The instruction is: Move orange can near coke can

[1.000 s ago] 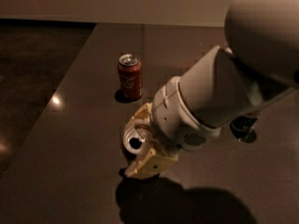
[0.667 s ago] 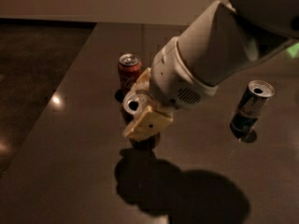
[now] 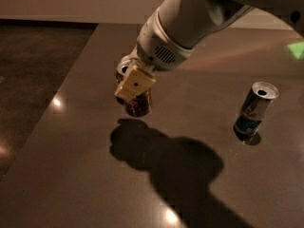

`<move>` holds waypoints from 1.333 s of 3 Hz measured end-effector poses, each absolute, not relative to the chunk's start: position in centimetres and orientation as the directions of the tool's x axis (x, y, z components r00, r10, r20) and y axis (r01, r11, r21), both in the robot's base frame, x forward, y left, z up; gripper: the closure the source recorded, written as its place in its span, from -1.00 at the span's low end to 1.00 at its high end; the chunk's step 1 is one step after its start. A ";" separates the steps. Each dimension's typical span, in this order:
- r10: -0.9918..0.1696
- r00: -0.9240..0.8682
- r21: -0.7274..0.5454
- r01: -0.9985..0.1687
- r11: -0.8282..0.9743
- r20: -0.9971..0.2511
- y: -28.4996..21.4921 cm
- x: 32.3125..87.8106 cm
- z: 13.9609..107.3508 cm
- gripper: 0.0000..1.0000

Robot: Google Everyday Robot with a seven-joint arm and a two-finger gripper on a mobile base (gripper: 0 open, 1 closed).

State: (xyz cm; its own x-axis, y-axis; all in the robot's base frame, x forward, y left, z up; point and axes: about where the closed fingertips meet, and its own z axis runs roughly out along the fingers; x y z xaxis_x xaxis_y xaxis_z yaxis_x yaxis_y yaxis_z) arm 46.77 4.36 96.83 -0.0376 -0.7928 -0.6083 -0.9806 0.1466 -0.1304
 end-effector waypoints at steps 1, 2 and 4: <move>-0.798 -0.089 -0.103 -0.977 0.185 -0.596 3.9 49.0 94.8 1.00; -0.792 -0.146 -0.061 -0.972 0.225 -0.593 2.7 50.7 92.1 1.00; -0.713 -0.135 -0.023 -0.978 0.208 -0.689 1.5 51.2 90.3 0.04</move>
Offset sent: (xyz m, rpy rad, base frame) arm 0.0555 -0.0322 -0.0752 -0.0022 0.1182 -0.1248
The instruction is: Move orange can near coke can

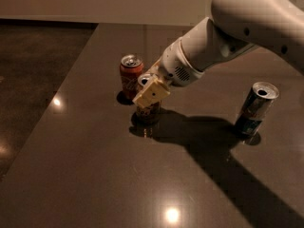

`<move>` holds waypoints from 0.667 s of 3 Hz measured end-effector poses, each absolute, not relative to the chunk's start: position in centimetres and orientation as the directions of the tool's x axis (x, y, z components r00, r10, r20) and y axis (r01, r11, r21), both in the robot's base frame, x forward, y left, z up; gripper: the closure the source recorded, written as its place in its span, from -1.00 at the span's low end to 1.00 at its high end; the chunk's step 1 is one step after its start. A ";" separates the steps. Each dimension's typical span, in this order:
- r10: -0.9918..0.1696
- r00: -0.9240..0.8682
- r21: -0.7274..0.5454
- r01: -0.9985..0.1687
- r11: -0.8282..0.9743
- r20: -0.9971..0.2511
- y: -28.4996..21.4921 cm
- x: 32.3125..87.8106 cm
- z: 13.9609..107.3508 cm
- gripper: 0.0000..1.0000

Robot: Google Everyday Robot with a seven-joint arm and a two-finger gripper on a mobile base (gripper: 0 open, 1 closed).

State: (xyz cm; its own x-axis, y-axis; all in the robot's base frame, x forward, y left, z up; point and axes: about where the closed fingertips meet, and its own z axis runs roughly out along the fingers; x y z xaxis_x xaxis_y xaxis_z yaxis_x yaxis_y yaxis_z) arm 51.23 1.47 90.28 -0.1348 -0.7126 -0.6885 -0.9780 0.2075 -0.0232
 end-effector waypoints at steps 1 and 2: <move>-0.707 -0.126 -0.026 -0.980 0.200 -0.696 1.5 51.1 90.3 -0.43; -0.708 -0.123 -0.028 -0.980 0.197 -0.696 1.6 51.0 90.4 -0.90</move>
Offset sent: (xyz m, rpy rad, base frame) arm -0.0010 -0.0002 0.0004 0.0111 -0.0045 0.0085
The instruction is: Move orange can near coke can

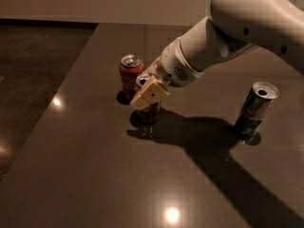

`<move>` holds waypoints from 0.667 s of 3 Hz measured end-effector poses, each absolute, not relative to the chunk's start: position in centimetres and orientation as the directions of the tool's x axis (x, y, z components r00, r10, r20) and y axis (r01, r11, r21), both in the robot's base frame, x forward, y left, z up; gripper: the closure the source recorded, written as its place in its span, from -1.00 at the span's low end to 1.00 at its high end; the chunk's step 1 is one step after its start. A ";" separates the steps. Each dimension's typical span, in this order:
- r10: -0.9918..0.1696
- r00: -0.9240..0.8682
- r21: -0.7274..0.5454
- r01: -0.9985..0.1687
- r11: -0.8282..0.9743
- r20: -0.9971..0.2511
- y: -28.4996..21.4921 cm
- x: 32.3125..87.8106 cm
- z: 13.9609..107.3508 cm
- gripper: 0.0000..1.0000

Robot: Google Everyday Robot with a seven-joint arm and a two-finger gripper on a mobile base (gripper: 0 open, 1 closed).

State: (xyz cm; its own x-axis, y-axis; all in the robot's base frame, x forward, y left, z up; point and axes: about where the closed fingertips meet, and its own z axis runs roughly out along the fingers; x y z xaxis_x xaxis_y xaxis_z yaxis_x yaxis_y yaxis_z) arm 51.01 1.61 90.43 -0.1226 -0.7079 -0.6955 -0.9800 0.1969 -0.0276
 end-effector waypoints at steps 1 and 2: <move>-0.709 -0.121 -0.029 -0.980 0.195 -0.695 1.7 50.9 90.5 -1.00; -0.709 -0.120 -0.029 -0.980 0.195 -0.695 1.7 50.9 90.5 -1.00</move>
Offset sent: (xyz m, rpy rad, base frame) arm -0.0007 0.0009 0.0005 -0.0007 -0.0011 0.0018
